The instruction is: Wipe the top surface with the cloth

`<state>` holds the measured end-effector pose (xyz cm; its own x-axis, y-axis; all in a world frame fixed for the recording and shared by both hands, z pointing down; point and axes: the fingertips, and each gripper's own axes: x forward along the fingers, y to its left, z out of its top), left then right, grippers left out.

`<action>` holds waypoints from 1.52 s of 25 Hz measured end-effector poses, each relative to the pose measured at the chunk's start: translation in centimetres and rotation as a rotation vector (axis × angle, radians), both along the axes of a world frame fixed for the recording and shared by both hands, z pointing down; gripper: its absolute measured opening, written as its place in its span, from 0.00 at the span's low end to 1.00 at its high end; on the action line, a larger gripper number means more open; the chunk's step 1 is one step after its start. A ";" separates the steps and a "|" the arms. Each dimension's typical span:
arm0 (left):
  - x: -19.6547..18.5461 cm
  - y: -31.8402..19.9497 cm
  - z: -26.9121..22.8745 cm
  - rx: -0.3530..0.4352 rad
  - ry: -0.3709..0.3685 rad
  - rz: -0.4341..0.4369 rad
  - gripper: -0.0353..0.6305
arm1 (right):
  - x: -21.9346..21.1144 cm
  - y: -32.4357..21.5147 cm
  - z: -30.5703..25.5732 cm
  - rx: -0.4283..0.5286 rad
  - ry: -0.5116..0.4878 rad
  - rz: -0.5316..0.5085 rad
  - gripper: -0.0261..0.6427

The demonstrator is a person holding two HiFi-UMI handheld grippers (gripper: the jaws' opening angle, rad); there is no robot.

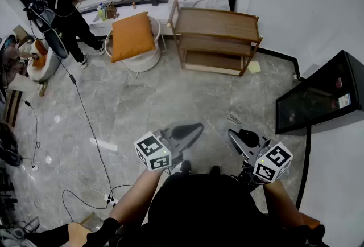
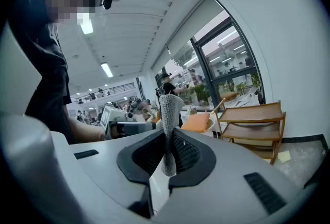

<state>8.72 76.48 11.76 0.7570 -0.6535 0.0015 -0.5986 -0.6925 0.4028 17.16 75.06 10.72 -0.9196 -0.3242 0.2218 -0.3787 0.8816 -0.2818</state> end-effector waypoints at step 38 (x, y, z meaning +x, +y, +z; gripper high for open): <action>6.5 -2.2 -0.6 -0.009 -0.063 -0.053 0.07 | 9.3 -2.5 0.5 0.038 0.009 0.126 0.10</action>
<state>15.22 74.27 11.16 0.7194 -0.6924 0.0544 -0.6588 -0.6555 0.3691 26.50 72.52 11.18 -0.8691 -0.4451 0.2156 -0.4894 0.8369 -0.2452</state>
